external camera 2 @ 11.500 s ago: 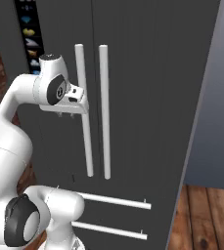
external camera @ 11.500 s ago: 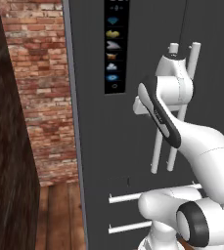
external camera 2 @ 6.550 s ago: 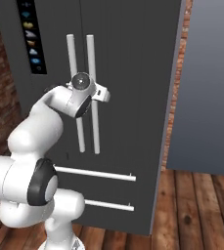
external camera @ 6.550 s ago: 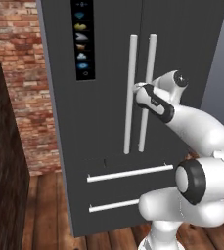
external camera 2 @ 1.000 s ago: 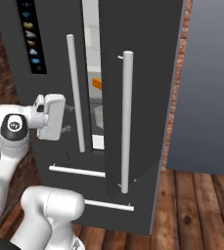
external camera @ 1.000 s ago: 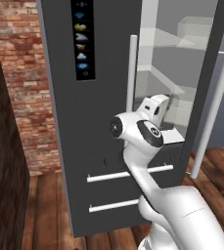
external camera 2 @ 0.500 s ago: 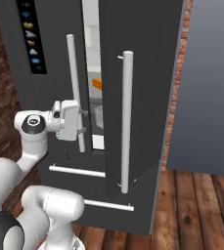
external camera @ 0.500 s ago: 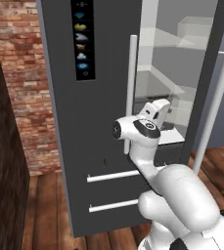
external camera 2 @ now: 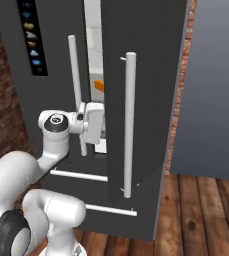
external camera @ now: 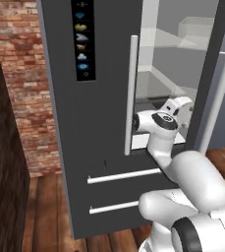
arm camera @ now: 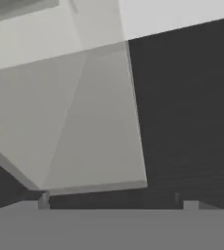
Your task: Retrieve the sausage and cheese from the fridge and place them on the cutting board on the counter.
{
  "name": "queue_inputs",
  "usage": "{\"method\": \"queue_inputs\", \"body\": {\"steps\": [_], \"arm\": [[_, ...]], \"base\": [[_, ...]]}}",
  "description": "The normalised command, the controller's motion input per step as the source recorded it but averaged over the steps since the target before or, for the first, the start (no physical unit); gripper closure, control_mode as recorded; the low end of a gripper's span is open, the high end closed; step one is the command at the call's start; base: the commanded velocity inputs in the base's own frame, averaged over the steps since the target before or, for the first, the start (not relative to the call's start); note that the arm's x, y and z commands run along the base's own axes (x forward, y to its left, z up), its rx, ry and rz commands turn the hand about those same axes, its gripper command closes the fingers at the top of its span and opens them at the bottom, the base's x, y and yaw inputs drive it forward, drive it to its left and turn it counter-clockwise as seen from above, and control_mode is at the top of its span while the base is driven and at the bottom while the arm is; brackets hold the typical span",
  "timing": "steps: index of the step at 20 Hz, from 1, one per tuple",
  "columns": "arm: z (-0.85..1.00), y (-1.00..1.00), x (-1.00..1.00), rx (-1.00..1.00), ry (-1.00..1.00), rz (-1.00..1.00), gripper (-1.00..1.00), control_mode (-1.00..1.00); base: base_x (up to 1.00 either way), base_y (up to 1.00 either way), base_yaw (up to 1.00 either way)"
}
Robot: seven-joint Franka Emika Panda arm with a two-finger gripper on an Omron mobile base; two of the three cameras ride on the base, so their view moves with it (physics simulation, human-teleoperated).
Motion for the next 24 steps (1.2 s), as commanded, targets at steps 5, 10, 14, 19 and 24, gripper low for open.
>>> {"method": "queue_inputs", "body": {"steps": [5, 10, 14, 19, 24], "arm": [[0.0, -1.0, 0.0, 0.0, 0.0, -0.1, -1.0, -1.0], [0.0, -1.0, -0.12, 0.0, 0.0, -0.18, -1.0, -1.0], [0.0, -1.0, -0.18, 0.0, 0.0, -0.18, -1.0, -1.0], [-0.16, -1.0, 0.0, 0.0, -0.08, -0.03, -1.0, -1.0], [0.3, -0.74, -0.28, 0.01, -0.18, -0.01, -1.0, -1.0]], "base": [[0.0, 0.0, 0.0], [0.0, 0.0, 0.0], [0.0, 0.0, 0.0], [0.0, 0.0, 0.0], [0.0, 0.0, 0.0]]}}
